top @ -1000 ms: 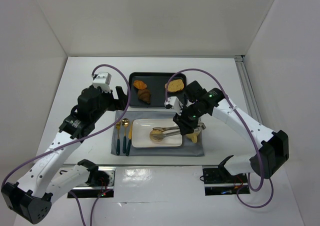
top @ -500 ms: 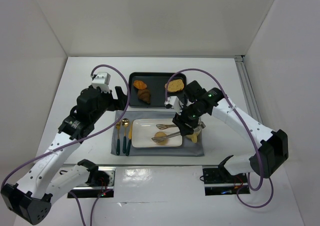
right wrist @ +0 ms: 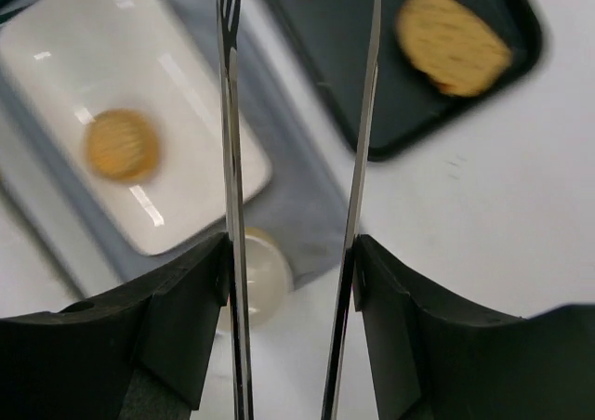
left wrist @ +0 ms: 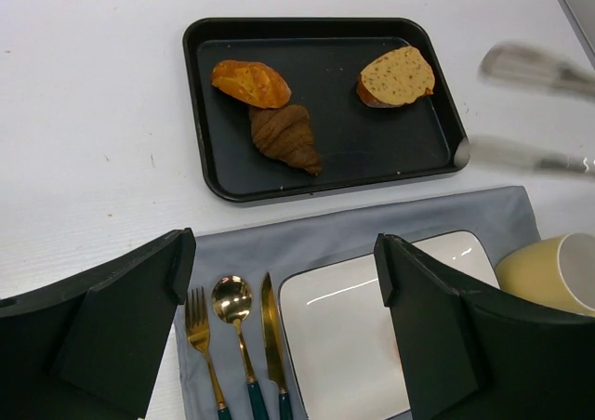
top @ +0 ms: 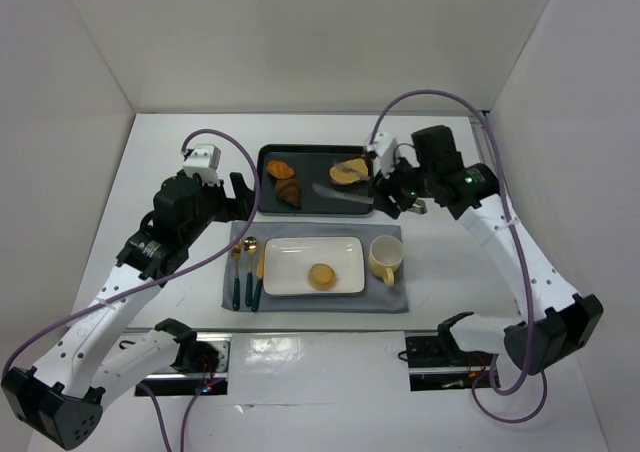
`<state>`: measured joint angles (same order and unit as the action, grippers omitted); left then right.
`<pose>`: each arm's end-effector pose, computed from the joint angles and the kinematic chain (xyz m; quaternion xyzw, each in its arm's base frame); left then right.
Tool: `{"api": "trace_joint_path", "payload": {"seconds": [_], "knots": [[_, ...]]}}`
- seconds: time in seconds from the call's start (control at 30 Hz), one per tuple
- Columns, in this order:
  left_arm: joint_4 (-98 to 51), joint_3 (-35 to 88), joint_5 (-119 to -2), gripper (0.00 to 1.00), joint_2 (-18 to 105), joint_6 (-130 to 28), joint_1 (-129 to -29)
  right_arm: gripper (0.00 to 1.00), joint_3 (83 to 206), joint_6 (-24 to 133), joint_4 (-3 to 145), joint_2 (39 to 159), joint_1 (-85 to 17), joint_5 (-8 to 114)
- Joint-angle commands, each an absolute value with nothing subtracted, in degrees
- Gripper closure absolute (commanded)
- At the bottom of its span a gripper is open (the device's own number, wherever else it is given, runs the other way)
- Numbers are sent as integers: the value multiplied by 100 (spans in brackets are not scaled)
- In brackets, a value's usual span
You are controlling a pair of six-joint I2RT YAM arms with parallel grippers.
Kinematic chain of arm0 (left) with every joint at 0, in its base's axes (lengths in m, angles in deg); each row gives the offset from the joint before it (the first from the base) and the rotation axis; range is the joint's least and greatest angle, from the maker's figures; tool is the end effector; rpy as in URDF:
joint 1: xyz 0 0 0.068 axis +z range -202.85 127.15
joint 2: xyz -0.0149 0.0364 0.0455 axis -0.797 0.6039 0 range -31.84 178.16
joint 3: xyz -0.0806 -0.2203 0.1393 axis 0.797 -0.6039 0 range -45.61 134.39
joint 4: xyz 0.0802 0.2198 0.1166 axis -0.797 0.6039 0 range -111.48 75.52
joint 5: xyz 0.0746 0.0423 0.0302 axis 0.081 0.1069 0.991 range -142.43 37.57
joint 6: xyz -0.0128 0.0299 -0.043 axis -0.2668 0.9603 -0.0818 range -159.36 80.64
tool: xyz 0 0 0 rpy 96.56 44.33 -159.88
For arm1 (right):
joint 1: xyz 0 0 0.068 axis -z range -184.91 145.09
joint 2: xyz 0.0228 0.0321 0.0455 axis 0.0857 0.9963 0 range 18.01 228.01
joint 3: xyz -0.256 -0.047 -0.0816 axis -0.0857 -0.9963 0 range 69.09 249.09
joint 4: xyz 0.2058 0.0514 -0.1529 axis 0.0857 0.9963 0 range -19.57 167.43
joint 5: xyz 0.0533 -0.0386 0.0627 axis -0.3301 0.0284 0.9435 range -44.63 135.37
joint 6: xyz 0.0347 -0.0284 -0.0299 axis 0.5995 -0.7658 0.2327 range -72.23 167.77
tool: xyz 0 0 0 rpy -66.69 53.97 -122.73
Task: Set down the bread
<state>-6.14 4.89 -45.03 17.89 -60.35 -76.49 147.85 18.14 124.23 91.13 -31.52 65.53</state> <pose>0.1845 -0.0758 0.3508 -0.0212 0.7901 -0.1846 0.5842 0.2206 0.1243 0.3699 -0.4886 0.7817 0.1542 0.3557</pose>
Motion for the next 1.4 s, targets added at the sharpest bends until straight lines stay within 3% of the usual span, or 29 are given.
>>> {"api": "trace_joint_path", "payload": {"seconds": [0.0, 0.2, 0.33, 0.77, 1.37], "knots": [[-873, 502, -4425, 3, 1694, -5931, -7614, 36, 14338, 2113, 11028, 8640, -2383, 5961], [-873, 502, -4477, 3, 1694, -5931, -7614, 38, 13370, 2631, 9392, 8664, -172, 6303], [-873, 449, -4478, 3, 1694, -5931, -7614, 39, 12896, 2870, 8847, 9121, 633, 6523], [-926, 449, -4530, 3, 1694, -5931, -7614, 39, 12349, 3379, 8097, 10589, 809, 5636], [-926, 449, -4531, 3, 1694, -5931, -7614, 16, 12411, 3045, 8792, 11372, 1047, 5828]]}}
